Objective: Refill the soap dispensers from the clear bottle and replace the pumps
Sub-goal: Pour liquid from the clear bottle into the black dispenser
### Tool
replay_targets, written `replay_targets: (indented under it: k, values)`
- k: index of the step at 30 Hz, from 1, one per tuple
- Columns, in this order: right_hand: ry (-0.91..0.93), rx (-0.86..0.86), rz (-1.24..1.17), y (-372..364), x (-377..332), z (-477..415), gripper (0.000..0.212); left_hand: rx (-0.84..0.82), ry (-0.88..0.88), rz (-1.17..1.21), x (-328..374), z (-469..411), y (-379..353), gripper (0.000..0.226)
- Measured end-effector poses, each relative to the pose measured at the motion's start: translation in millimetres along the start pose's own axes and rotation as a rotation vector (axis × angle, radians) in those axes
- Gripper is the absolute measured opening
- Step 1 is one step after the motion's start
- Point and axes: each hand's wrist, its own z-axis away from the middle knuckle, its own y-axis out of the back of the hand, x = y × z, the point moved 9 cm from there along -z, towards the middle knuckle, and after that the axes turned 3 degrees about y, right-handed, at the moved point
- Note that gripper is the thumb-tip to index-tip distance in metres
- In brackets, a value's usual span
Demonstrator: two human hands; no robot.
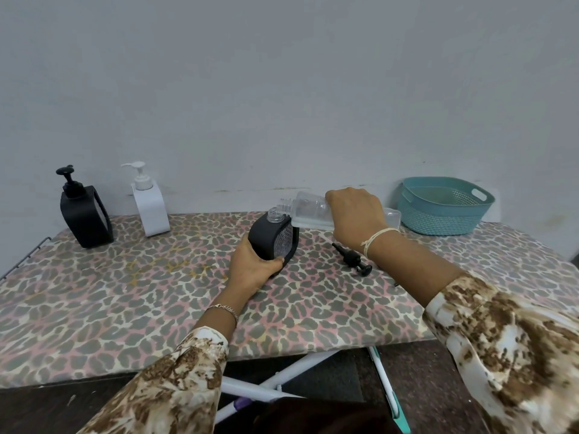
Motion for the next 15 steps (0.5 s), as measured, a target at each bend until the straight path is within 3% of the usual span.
replay_targets:
  k: [15]
  values:
    - [0.018,-0.011,0.013,5.8,-4.0,-0.3,0.030,-0.027,-0.002,0.000,-1.8,0.0,-1.4,0.077]
